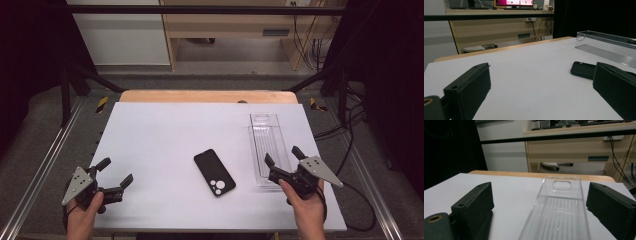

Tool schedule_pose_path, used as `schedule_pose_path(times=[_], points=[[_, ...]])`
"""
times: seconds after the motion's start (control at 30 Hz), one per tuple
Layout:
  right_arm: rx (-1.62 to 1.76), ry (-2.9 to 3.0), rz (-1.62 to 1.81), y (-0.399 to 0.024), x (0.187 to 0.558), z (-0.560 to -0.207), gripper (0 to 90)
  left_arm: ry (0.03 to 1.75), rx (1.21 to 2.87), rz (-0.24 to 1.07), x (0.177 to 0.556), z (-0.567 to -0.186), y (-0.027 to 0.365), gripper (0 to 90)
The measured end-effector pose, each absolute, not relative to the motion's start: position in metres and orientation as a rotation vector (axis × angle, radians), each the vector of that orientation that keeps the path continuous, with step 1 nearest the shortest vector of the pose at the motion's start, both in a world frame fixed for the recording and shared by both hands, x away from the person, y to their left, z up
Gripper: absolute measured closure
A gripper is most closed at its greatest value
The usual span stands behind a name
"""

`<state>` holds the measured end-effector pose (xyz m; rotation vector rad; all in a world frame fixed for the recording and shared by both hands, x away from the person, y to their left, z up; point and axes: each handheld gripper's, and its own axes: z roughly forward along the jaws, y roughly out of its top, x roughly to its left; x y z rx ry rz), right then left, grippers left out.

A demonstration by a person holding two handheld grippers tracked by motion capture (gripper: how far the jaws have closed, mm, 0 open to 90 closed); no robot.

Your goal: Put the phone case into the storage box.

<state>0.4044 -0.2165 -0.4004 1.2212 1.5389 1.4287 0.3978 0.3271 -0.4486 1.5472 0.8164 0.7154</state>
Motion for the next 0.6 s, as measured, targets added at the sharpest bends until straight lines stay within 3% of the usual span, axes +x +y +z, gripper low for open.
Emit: schedule_pose_path(times=[0.6], points=[[1.088, 1.772, 1.388, -0.133, 0.427, -0.407, 9.2, 0.809, 1.557, 0.705, 0.399, -0.449, 0.324, 1.6]])
